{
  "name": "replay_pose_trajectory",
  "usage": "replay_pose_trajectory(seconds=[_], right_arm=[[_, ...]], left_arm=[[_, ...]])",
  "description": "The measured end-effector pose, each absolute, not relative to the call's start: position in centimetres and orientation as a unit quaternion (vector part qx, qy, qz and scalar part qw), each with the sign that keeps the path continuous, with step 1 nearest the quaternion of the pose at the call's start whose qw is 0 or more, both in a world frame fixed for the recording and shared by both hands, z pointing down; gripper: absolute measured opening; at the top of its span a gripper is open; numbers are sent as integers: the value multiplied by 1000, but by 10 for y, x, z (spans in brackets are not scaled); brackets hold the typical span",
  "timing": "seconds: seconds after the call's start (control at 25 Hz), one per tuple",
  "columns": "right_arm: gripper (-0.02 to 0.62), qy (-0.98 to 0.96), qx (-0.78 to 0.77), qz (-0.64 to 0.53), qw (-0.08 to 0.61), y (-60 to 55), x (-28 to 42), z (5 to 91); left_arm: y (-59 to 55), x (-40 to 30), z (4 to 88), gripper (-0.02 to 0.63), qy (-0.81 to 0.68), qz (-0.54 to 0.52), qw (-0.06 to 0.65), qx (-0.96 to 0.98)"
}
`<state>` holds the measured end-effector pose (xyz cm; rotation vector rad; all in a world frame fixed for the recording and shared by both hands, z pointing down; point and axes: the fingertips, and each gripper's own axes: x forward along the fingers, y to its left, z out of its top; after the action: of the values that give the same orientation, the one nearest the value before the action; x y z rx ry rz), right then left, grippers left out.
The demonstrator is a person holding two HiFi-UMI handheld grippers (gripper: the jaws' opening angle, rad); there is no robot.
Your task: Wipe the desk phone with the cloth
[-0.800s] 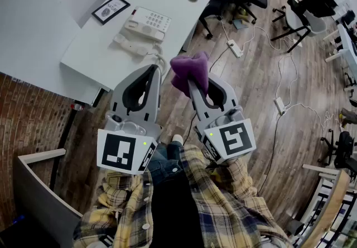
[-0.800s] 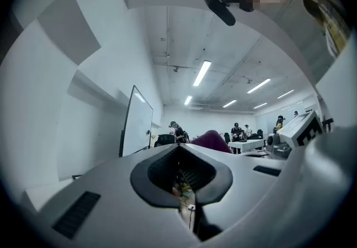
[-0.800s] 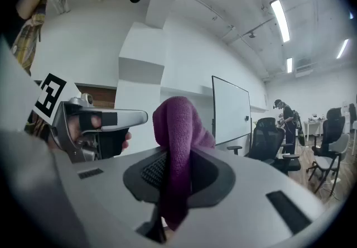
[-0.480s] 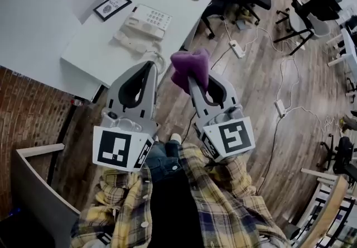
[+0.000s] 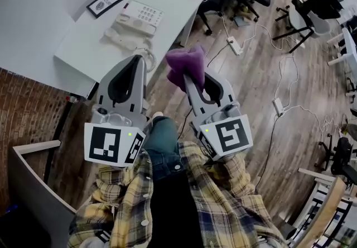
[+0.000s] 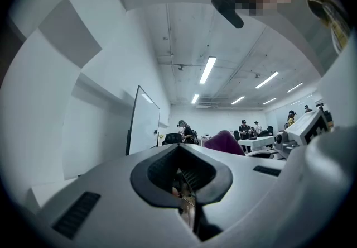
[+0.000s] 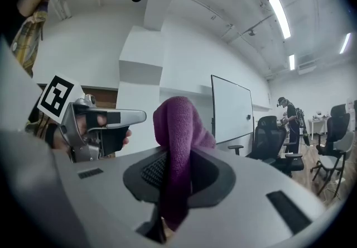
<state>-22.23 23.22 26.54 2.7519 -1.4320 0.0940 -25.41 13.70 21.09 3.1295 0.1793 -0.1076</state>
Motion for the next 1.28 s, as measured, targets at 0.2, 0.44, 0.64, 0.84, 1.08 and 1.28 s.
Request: replay_pose_trajectory(seconds=[0.2, 0.44, 0.64, 0.84, 1.08, 1.28], right_arm=[[69, -476, 879, 40, 13, 226, -195, 279], [69, -488, 871, 52, 24, 204, -139, 284], [69, -518, 852, 55, 41, 161, -83, 279], [69, -546, 834, 52, 53, 116, -30, 275], [69, -570, 817, 60, 56, 78, -3, 280], [69, -587, 805, 62, 61, 55, 7, 284]], left_arm=[[128, -222, 213, 15, 50, -35, -3, 998], [109, -163, 214, 15, 40, -35, 4, 999], [80, -107, 202, 14, 21, -43, 4, 999], [42, -61, 196, 15, -6, -50, -8, 999], [9, -48, 204, 15, -42, -43, 4, 998], [-16, -51, 210, 14, -69, -36, 11, 997]])
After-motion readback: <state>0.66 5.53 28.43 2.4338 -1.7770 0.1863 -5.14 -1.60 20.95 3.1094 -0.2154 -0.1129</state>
